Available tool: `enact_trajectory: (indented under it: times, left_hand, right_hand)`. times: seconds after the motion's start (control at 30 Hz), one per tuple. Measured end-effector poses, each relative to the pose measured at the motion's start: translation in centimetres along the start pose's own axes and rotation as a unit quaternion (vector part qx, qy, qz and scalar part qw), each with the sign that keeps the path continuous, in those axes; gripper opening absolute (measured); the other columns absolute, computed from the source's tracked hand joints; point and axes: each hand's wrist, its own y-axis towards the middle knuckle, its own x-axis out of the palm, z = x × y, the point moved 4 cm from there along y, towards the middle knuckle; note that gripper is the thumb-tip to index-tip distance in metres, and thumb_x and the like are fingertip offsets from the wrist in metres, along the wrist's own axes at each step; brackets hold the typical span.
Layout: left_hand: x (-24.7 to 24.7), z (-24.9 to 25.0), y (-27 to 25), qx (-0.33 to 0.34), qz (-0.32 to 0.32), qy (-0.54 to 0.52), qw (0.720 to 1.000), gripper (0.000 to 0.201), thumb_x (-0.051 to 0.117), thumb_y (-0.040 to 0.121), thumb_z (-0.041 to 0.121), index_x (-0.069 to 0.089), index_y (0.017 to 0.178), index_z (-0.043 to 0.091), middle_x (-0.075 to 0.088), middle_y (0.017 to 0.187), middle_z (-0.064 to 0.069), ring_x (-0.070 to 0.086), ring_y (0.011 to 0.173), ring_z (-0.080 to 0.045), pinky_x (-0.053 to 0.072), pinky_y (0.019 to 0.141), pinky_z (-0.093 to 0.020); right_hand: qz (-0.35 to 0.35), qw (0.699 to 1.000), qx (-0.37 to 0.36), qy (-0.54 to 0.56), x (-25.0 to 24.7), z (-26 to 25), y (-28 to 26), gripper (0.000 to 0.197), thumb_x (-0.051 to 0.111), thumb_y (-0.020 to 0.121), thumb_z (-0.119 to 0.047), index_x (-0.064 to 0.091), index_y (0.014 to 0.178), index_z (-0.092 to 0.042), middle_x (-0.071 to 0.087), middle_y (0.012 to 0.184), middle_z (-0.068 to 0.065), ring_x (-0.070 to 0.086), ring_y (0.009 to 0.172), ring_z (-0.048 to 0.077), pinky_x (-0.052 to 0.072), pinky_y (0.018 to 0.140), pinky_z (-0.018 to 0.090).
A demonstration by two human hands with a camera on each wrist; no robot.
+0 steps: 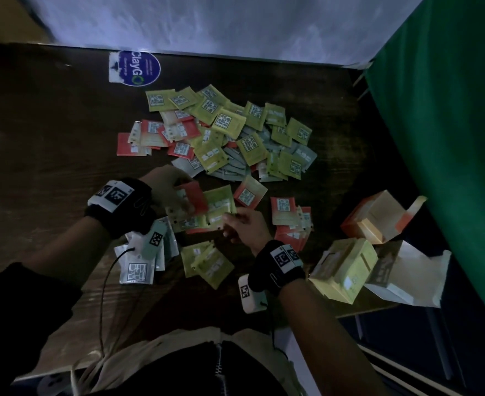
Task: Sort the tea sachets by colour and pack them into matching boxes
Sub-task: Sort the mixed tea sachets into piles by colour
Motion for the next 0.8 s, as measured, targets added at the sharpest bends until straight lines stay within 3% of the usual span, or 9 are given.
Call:
enact_trajectory:
  times: [0.13,0.23,0.3,0.37,0.43,0.5,0.57,0.67,0.8]
  left_hand:
    - [-2.2,-0.7,-0.9,-0.027,0.040,-0.011,0.999,0.025,0.081,0.070,0.025,0.072,0.091,0.014,0.066,0.092,-0.005,0.062,0.083,-0.022,0.052,0.076,-0.037]
    - [-3.2,-0.3,-1.8,-0.009,0.044,-0.064,0.997,0.016,0.078,0.075,0.019,0.070,0.089,0.019,0.068,0.093,-0.003,0.062,0.081,-0.017,0.048,0.076,-0.031]
    - [-3.6,0.4,-2.2,0.014,0.041,-0.107,0.993,0.013,0.074,0.079,0.018,0.068,0.090,0.023,0.069,0.092,0.000,0.065,0.078,-0.012,0.049,0.072,-0.026]
    - [-3.2,1.4,-2.7,0.024,0.021,-0.170,0.985,0.009,0.069,0.084,0.019,0.065,0.090,0.024,0.069,0.089,0.003,0.067,0.071,-0.005,0.053,0.063,-0.021]
    - [-2.2,2.5,-2.7,0.035,-0.010,-0.214,0.976,0.014,0.065,0.087,0.019,0.065,0.100,0.016,0.069,0.095,-0.003,0.068,0.081,-0.012,0.058,0.073,-0.029]
    - [-1.0,3.5,-2.4,0.034,-0.026,-0.250,0.967,0.020,0.063,0.087,0.017,0.063,0.107,0.011,0.068,0.103,-0.009,0.067,0.092,-0.024,0.056,0.082,-0.041]
    - [-0.2,4.3,-1.9,0.037,-0.016,-0.278,0.960,0.018,0.065,0.085,0.018,0.064,0.103,0.013,0.068,0.103,-0.011,0.067,0.094,-0.028,0.055,0.083,-0.044]
    - [0.8,5.0,-1.3,0.037,0.003,-0.292,0.956,0.019,0.068,0.083,0.018,0.065,0.101,0.014,0.069,0.100,-0.009,0.068,0.091,-0.026,0.055,0.085,-0.046]
    - [2.0,5.3,-1.4,0.011,-0.021,-0.333,0.942,0.026,0.070,0.081,0.017,0.065,0.106,0.017,0.068,0.103,-0.008,0.068,0.092,-0.025,0.055,0.085,-0.044]
  right_hand:
    - [0.014,0.987,-0.004,-0.161,-0.8,1.5,0.7,0.020,0.061,0.092,-0.020,0.069,0.085,-0.004,0.066,0.074,0.007,0.058,0.060,0.012,0.045,0.060,0.025]
    - [-0.065,0.948,0.000,-0.312,-0.9,1.6,0.5,0.024,0.058,0.093,-0.030,0.065,0.078,-0.012,0.061,0.074,0.001,0.055,0.067,0.013,0.040,0.061,0.026]
    - [-0.050,0.930,-0.021,-0.363,-1.1,1.0,0.3,0.024,0.057,0.094,-0.034,0.066,0.089,-0.011,0.059,0.086,0.000,0.054,0.080,0.013,0.040,0.069,0.025]
    - [0.035,0.959,-0.058,-0.276,-1.8,-0.4,-0.1,0.032,0.055,0.095,-0.036,0.064,0.108,-0.008,0.060,0.102,0.001,0.054,0.093,0.013,0.045,0.080,0.027]
    - [0.066,0.995,-0.045,-0.058,-2.3,-1.9,-0.6,0.031,0.048,0.098,-0.037,0.062,0.111,-0.013,0.062,0.109,0.004,0.058,0.094,0.016,0.050,0.077,0.028]
    - [0.037,0.990,-0.004,0.138,-2.1,-2.9,-1.2,0.022,0.045,0.101,-0.033,0.062,0.105,-0.019,0.066,0.104,0.006,0.062,0.086,0.021,0.051,0.069,0.032]
    - [0.020,0.967,0.018,0.254,-2.2,-3.7,-1.9,0.026,0.041,0.101,-0.033,0.062,0.107,-0.018,0.067,0.103,0.010,0.064,0.087,0.026,0.054,0.068,0.036]
    - [0.019,0.943,0.019,0.332,-2.3,-3.4,-2.2,0.048,0.036,0.099,-0.047,0.054,0.127,-0.012,0.064,0.118,0.016,0.065,0.094,0.029,0.058,0.067,0.040]
    - [0.062,0.961,-0.031,0.267,-3.0,-2.7,-2.8,0.032,0.050,0.098,-0.028,0.057,0.119,-0.004,0.064,0.101,0.014,0.066,0.087,0.024,0.059,0.064,0.037]
